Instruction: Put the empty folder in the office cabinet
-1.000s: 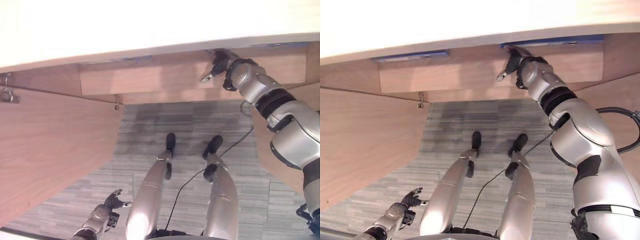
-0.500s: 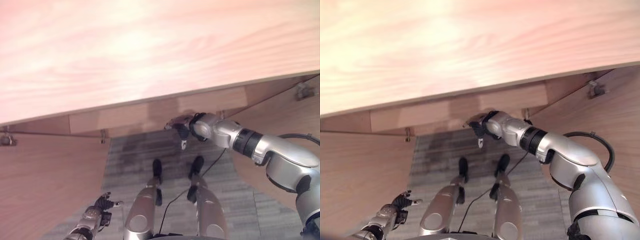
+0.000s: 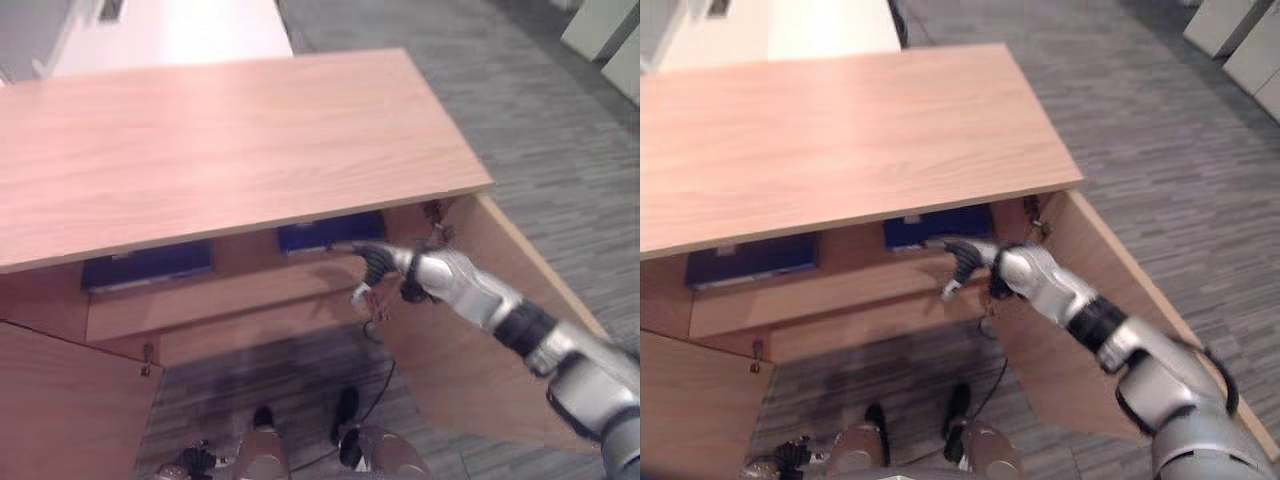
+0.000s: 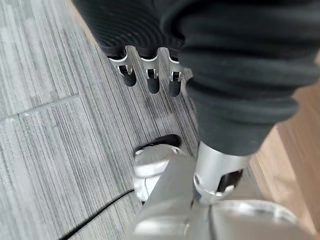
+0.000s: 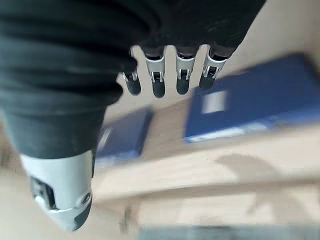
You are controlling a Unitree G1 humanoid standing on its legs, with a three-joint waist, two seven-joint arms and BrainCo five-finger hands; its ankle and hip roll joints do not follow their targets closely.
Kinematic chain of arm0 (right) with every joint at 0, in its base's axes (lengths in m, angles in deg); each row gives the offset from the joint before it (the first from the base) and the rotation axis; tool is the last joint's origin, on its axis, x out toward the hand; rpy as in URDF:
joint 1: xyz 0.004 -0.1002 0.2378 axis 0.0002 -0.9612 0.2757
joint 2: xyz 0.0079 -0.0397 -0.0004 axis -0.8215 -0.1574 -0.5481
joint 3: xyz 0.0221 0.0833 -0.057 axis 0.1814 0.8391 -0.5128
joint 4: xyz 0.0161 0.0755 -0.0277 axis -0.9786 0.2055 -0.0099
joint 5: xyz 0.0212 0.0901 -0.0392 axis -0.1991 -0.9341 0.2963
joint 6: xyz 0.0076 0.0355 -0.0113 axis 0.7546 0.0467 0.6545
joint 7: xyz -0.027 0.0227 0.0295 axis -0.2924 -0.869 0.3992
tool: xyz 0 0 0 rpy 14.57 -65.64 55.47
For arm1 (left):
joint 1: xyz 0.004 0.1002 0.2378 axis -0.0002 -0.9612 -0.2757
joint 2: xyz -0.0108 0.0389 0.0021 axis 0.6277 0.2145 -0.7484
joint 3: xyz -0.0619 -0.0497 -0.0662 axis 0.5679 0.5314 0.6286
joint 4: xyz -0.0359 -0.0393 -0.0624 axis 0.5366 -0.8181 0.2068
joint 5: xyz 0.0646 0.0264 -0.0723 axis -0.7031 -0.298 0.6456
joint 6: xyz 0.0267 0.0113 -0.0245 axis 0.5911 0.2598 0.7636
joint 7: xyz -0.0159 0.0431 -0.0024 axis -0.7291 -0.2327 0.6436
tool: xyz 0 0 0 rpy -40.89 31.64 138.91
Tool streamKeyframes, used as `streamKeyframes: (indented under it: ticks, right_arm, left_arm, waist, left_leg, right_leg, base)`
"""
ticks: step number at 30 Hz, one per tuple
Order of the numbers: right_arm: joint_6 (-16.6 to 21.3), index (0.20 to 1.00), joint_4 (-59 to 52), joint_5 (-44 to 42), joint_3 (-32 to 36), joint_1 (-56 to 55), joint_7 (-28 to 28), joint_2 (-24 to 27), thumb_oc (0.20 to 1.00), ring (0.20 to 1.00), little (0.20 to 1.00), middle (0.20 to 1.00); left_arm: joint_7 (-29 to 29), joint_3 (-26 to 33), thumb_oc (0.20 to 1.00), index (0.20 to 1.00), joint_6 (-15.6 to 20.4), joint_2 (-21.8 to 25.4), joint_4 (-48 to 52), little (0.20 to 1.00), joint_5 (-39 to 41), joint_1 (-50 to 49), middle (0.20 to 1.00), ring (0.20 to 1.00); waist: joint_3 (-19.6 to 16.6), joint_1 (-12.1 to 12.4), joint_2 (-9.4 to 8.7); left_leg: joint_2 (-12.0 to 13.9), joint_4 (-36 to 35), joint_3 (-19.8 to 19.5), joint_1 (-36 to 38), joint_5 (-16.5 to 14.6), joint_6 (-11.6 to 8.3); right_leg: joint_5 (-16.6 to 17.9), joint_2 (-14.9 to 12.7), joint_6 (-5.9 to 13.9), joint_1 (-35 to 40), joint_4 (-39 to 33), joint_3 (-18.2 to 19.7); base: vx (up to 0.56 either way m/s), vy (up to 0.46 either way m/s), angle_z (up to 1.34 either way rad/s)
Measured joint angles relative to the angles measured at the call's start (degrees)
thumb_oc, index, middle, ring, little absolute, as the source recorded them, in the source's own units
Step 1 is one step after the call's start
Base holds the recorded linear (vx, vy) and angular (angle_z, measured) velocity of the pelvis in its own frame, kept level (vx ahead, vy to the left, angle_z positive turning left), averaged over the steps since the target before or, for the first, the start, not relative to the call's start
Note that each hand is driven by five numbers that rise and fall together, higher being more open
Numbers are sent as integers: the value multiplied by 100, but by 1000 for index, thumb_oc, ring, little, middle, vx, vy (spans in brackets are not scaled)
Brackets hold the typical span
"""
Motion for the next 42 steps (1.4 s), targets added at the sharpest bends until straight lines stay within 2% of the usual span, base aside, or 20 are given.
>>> streamKeyframes:
  ticks: [1,2,3,4,6,10,19,22,24,26,28,30,32,34,36,37,38,39,41,42]
  right_arm:
    - [-38,1000,154,2,0,-134,-24,67,1000,1000,1000,1000]
    - [-37,1000,314,8,33,-260,-98,109,1000,1000,1000,1000]
    - [-9,1000,999,83,885,-985,-393,-283,1000,1000,1000,1000]
    - [-74,1000,1192,166,1058,-1303,-497,-325,1000,1000,1000,1000]
    - [-258,1000,1382,527,1031,-1850,-603,-224,1000,1000,1000,1000]
    - [-375,1000,2516,852,1289,-2160,-1015,-596,1000,1000,1000,1000]
    - [-363,1000,4006,881,1498,-2215,-1440,-1577,1000,1000,1000,1000]
    - [-277,1000,3573,127,1924,-2372,-1515,-1567,1000,1000,1000,1000]
    - [-222,1000,2540,-1100,2407,-2777,-1412,-1506,1000,1000,1000,1000]
    - [95,1000,1686,-2177,2723,-2997,-1261,-1513,1000,1000,1000,1000]
    - [294,1000,1544,-3168,3117,-3014,-1155,-1602,1000,1000,1000,1000]
    - [467,1000,1621,-3879,3583,-2891,-1244,-1644,1000,1000,1000,1000]
    - [540,1000,1901,-4144,3942,-2745,-1386,-1631,1000,1000,1000,1000]
    - [567,1000,2200,-4149,4260,-2609,-1561,-1545,1000,1000,1000,1000]
    - [559,1000,2269,-4107,4265,-2628,-1658,-1483,1000,1000,1000,1000]
    - [542,1000,2545,-3839,4275,-2644,-1678,-1367,1000,1000,1000,1000]
    - [523,1000,2695,-3765,4280,-2640,-1692,-1329,1000,1000,1000,1000]
    - [487,1000,2849,-3632,4302,-2650,-1712,-1303,1000,1000,1000,1000]
    - [349,1000,2949,-3480,4292,-2944,-1717,-1397,1000,1000,1000,1000]
    - [290,1000,3005,-3483,4288,-2975,-1715,-1422,1000,1000,1000,1000]
  left_arm:
    - [-1,1,1000,1000,-12,-24,-9,1000,-80,-34,1000,1000]
    - [-4,-26,1000,1000,-16,-43,-3,1000,-117,-39,1000,1000]
    - [-3,-146,1000,1000,-41,-43,-2,1000,-197,29,1000,1000]
    - [15,-223,1000,1000,-41,-79,1,1000,-283,24,1000,1000]
    - [22,-284,1000,1000,-42,-125,12,1000,-413,-56,1000,1000]
    - [97,-686,1000,1000,-48,-140,8,1000,-755,12,1000,1000]
    - [140,-884,1000,1000,29,-155,-308,1000,-899,80,1000,1000]
    - [152,-833,1000,1000,7,-160,-506,1000,-993,46,1000,1000]
    - [158,-670,1000,1000,39,-140,-481,1000,-1001,-50,1000,1000]
    - [147,-527,1000,1000,90,-166,-477,1000,-1004,-177,1000,1000]
    - [137,-416,1000,1000,145,-191,-680,1000,-1050,-242,1000,1000]
    - [134,-412,1000,1000,157,-212,-725,1000,-1074,-233,1000,1000]
    - [131,-327,1000,1000,127,-270,-795,1000,-1075,-271,1000,1000]
    - [133,-81,1000,1000,126,-317,-788,1000,-1073,-335,1000,1000]
    - [142,4,1000,1000,114,-332,-790,1000,-1071,-349,1000,1000]
    - [140,-5,1000,1000,99,-369,-882,1000,-1065,-327,1000,1000]
    - [140,-6,1000,1000,97,-388,-889,1000,-1063,-323,1000,1000]
    - [140,-8,1000,1000,97,-404,-884,1000,-1059,-302,1000,1000]
    - [141,-36,1000,1000,73,-262,-848,1000,-1050,-239,1000,1000]
    - [145,-5,1000,1000,68,-233,-860,1000,-1045,-224,1000,1000]
  waist:
    - [-46,-34,95]
    - [-100,-34,183]
    - [-140,-35,83]
    - [-175,-55,91]
    - [-405,-167,182]
    - [-538,-336,200]
    - [-613,-338,204]
    - [-561,-358,274]
    - [-503,-357,244]
    - [-433,-416,252]
    - [-382,-503,238]
    - [-188,-490,272]
    - [-78,-451,493]
    - [30,-389,700]
    - [21,-385,736]
    - [5,-354,742]
    - [-14,-339,749]
    - [-36,-338,744]
    - [-224,-342,427]
    - [-294,-279,300]
  left_leg:
    - [65,-329,-41,119,-53,52]
    - [93,-526,-82,192,-255,29]
    - [-56,-827,-55,427,-178,23]
    - [-117,-981,-62,576,-160,38]
    - [-160,-1218,-51,683,-35,76]
    - [-347,-1789,-212,822,297,120]
    - [-672,-2110,-444,919,516,112]
    - [-739,-2110,-428,907,588,217]
    - [-865,-2204,-352,929,627,237]
    - [-924,-2198,-290,909,665,318]
    - [-1007,-2201,-210,937,714,354]
    - [-1046,-2192,-44,992,827,413]
    - [-862,-2257,143,1042,913,492]
    - [-724,-2251,300,1059,916,516]
    - [-657,-2251,356,1072,925,505]
    - [-625,-2248,465,1093,955,463]
    - [-596,-2248,486,1094,953,463]
    - [-590,-2246,459,1096,942,422]
    - [-573,-2246,434,1123,983,161]
    - [-587,-2248,522,1132,976,86]
  right_leg:
    - [49,72,136,7,-66,-22]
    - [56,133,168,-41,-39,-56]
    - [169,33,207,49,-111,-51]
    - [176,-10,219,144,-140,-60]
    - [225,-31,340,147,-165,-54]
    - [364,-96,554,163,-370,-90]
    - [425,-335,644,112,-412,-93]
    - [482,-423,733,92,-405,-69]
    - [470,-500,855,-12,-296,-46]
    - [484,-625,890,-101,-218,-22]
    - [491,-714,907,-102,-202,-94]
    - [501,-916,1069,-212,-25,-307]
    - [397,-1045,1152,-227,160,-900]
    - [390,-1415,1153,-321,1029,-859]
    - [348,-1698,1212,-228,1301,-782]
    - [259,-2050,1343,-37,1589,-569]
    - [242,-2175,1374,46,1651,-496]
    - [212,-2268,1457,218,1633,-426]
    - [368,-2205,1659,1072,535,-314]
    - [201,-2130,1657,1208,216,-316]
  base:
    - [11,129,-42]
    - [-22,182,-41]
    - [-30,129,-22]
    - [-92,165,-7]
    - [-112,124,-6]
    - [-137,101,3]
    - [-182,118,3]
    - [-124,84,-13]
    - [-174,91,-14]
    - [-159,71,-16]
    - [-166,62,-13]
    - [-85,9,-22]
    - [-100,-16,-30]
    - [-46,-48,-41]
    - [20,-92,-25]
    - [29,-108,-22]
    - [41,-140,-18]
    - [-33,-120,-15]
    - [-7,-212,-20]
    - [72,-232,-42]
